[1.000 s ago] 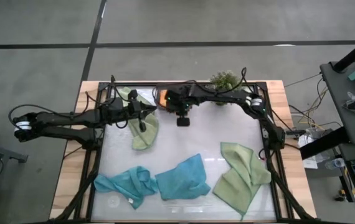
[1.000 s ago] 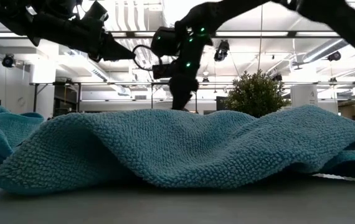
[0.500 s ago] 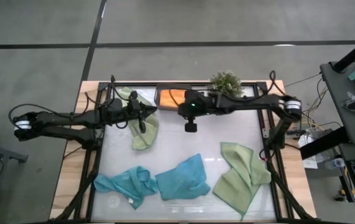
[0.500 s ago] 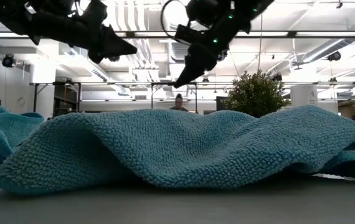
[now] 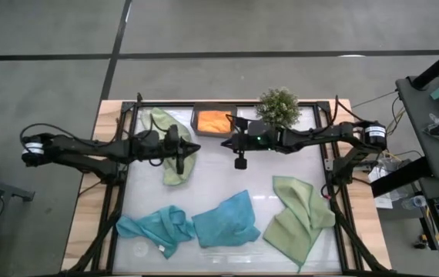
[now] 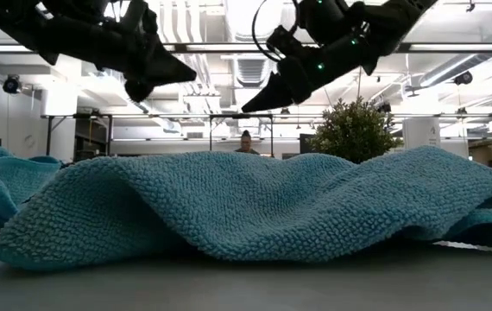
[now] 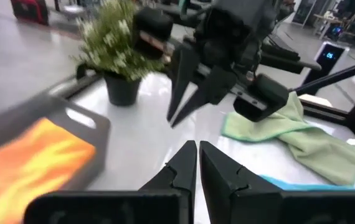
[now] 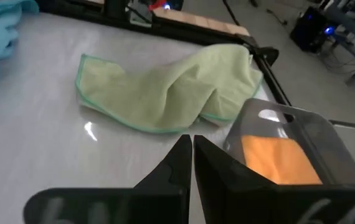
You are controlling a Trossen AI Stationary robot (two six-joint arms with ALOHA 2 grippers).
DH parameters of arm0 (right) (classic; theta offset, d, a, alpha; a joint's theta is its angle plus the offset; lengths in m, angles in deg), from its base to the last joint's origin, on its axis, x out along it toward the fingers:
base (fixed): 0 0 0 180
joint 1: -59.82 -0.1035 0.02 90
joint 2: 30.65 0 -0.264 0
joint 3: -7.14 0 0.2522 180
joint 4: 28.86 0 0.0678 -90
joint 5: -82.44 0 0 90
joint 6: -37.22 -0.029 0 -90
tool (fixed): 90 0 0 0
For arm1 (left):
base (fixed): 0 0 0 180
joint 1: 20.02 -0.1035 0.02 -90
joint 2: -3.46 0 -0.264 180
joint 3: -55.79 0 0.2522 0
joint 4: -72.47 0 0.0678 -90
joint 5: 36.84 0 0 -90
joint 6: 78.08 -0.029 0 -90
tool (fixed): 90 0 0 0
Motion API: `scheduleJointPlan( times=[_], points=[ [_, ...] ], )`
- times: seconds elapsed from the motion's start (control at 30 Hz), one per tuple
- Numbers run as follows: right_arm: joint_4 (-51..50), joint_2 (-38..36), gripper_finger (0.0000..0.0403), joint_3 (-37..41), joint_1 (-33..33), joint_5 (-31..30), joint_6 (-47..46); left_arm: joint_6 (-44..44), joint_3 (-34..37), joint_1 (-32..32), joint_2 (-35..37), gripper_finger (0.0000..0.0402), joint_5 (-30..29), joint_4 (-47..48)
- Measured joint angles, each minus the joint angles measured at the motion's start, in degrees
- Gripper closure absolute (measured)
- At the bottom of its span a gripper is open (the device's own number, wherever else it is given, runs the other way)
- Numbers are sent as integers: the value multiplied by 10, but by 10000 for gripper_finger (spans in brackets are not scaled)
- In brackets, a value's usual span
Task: Fold microfiber towels
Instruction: Fold the left blue microfiber towel
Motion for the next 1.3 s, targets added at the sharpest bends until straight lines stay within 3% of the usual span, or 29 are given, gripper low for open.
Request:
scheduleJointPlan(
  times=[0.23, 0.47, 0.8, 0.97, 1.07, 1.3],
  points=[
    [13, 1, 392, 17, -9, 4, -12, 134, -9, 21, -52, 394, 2, 19],
    [14, 1, 392, 26, -11, 5, -7, 163, -75, 33, -90, 394, 5, 124],
    [11, 1, 392, 27, -11, 5, -6, 253, -198, 64, -148, 394, 26, 473],
    [11, 2, 392, 27, -11, 5, -6, 312, -226, 103, -162, 394, 66, 597],
    [10, 2, 392, 27, -11, 5, -6, 310, -229, 139, -161, 394, 94, 639],
    [9, 2, 392, 27, -11, 5, -7, 196, -226, 237, -153, 394, 118, 670]
  ],
)
